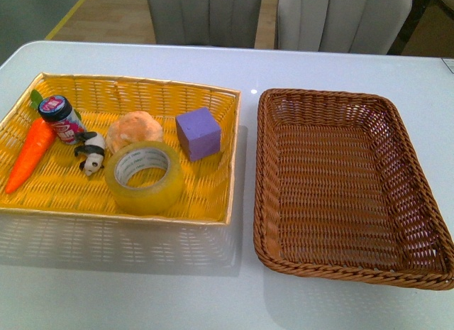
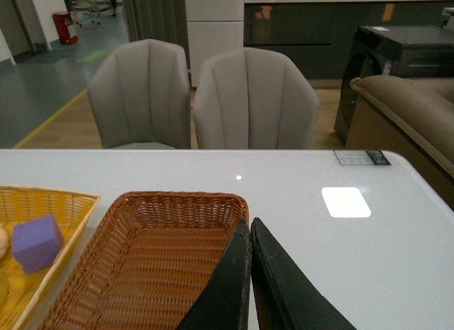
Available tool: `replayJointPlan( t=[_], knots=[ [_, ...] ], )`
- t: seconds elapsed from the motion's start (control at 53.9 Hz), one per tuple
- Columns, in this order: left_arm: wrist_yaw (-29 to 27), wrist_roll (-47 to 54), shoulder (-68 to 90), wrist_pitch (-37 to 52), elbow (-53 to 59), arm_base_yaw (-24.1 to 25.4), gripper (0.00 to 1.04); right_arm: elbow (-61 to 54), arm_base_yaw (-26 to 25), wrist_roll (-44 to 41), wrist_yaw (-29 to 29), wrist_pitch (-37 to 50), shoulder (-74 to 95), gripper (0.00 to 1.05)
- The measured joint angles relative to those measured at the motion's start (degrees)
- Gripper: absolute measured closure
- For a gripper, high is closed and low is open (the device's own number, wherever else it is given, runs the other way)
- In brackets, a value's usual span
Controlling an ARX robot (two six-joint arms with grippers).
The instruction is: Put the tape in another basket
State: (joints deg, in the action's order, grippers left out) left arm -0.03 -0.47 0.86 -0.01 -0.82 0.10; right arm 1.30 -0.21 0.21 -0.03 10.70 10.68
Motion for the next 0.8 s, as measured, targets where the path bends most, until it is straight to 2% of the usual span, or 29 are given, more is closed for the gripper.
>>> replayJointPlan(
  t=[0.074, 0.149, 0.408, 0.483, 0.575, 0.798],
  knots=[
    [0.00, 0.02, 0.00, 0.00, 0.00, 0.00, 0.09, 0.02, 0.00, 0.00, 0.04, -2.08, -1.97, 1.03],
    [0.00, 0.00, 0.00, 0.00, 0.00, 0.00, 0.09, 0.02, 0.00, 0.00, 0.09, -9.70, -7.96, 1.03],
    [0.00, 0.00, 0.00, 0.00, 0.00, 0.00, 0.09, 0.02, 0.02, -0.04, 0.07, -10.60, -10.32, 1.03],
    [0.00, 0.02, 0.00, 0.00, 0.00, 0.00, 0.09, 0.02, 0.02, -0.04, 0.04, -10.60, -10.32, 0.84],
    [0.00, 0.02, 0.00, 0.00, 0.00, 0.00, 0.09, 0.02, 0.02, -0.04, 0.04, -10.60, -10.32, 0.66],
    [0.00, 0.00, 0.00, 0.00, 0.00, 0.00, 0.09, 0.02, 0.02, -0.04, 0.07, -10.60, -10.34, 0.30]
  ],
)
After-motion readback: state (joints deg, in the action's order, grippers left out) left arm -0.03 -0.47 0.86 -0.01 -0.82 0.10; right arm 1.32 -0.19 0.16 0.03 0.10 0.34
